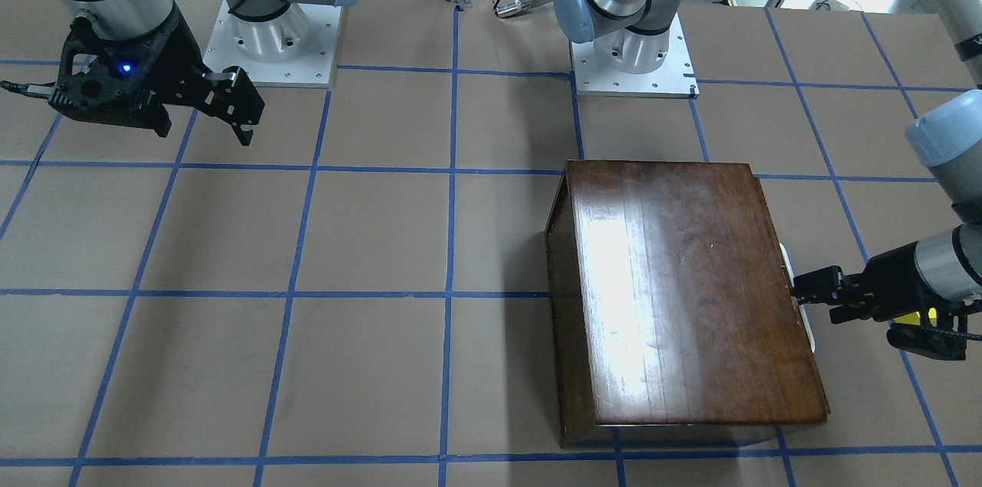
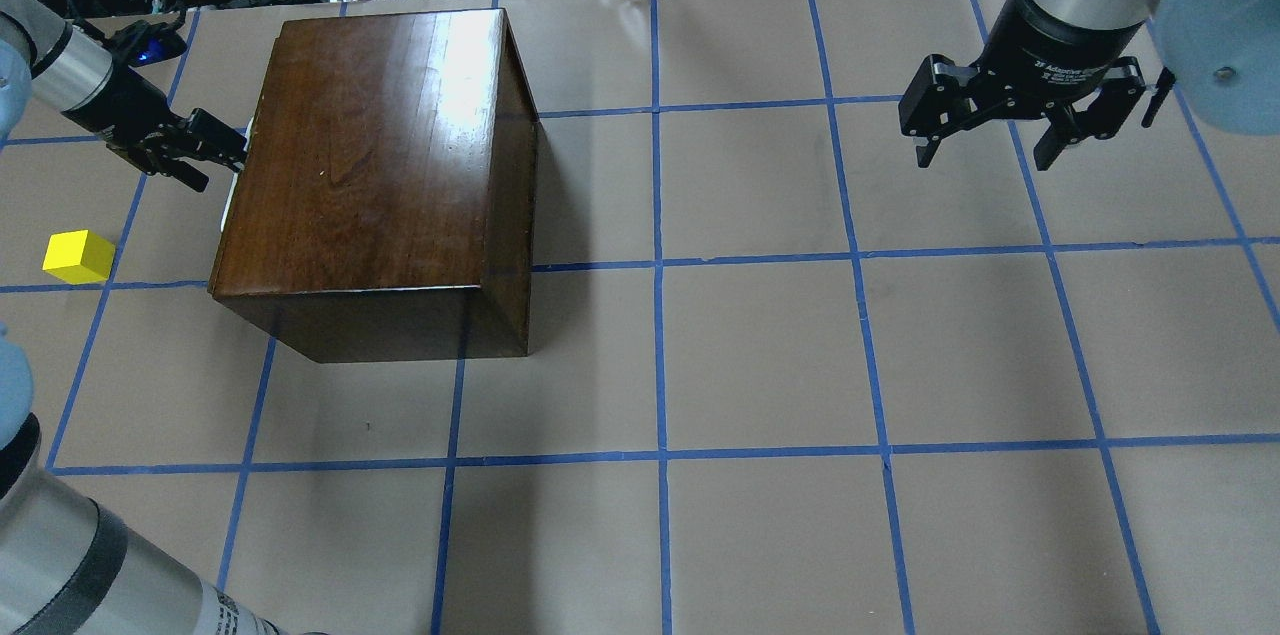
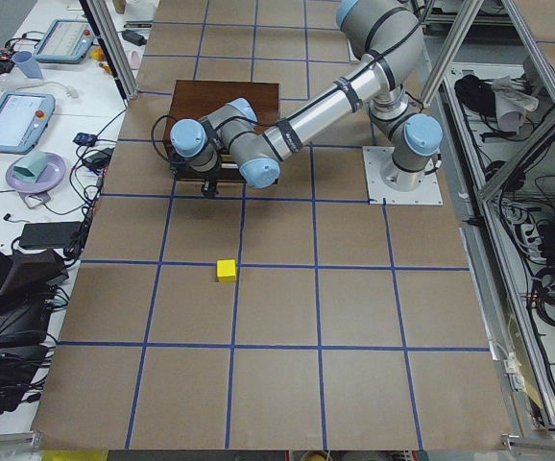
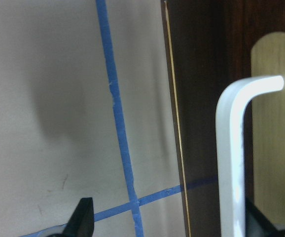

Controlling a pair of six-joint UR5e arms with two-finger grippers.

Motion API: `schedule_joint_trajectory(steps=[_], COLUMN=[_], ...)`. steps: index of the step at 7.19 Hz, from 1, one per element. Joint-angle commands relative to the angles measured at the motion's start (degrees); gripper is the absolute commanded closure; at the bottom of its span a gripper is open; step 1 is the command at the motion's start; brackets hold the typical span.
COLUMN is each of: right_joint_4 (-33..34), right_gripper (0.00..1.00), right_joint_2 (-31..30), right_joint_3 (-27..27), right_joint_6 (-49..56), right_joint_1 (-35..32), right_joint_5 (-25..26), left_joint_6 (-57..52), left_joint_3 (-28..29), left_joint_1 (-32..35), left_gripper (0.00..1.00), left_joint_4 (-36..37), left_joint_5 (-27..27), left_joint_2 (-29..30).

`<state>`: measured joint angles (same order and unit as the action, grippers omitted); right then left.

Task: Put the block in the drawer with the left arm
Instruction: 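Hook the left gripper onto the white drawer handle, then pull the drawer open toward the yellow cube with the left gripper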

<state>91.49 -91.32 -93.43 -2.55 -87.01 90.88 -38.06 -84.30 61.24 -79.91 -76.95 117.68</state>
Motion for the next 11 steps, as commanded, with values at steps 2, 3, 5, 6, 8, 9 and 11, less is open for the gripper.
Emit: schedule_joint_trajectory(steps=[2,3,5,6,8,9,11], right_joint_4=[0.0,0.0,0.0,0.0,0.0,0.0,0.0], right_gripper=[0.00,0.00,0.00,0.00,0.00,0.00,0.00], right_joint_2=[0.0,0.0,0.0,0.0,0.0,0.0,0.0], right_joint_3=[0.0,0.0,0.0,0.0,0.0,0.0,-0.1], right_joint_6=[0.0,0.0,0.0,0.0,0.0,0.0,0.0], right_joint_1=[0.0,0.0,0.0,0.0,0.1,0.0,0.0], right_joint_5=[0.0,0.0,0.0,0.0,0.0,0.0,0.0], left_joint_6=[-1.4,-2.4,-2.6,-2.8,-4.2,-5.4,-5.4], left_joint_3=[0.4,0.4,0.5,0.5,0.5,0.9,0.9], left_joint_1=[-0.1,-0.2,-0.2,-0.2,-0.5,-0.6,-0.7], left_gripper=[0.00,0.00,0.00,0.00,0.00,0.00,0.00], left_joint_4=[1.3,1.3,1.3,1.3,1.3,1.3,1.3], left_joint_5=[-1.9,-1.9,-1.8,-1.8,-1.8,-1.9,-1.9], left_joint_2=[0.2,0.2,0.2,0.3,0.3,0.3,0.3])
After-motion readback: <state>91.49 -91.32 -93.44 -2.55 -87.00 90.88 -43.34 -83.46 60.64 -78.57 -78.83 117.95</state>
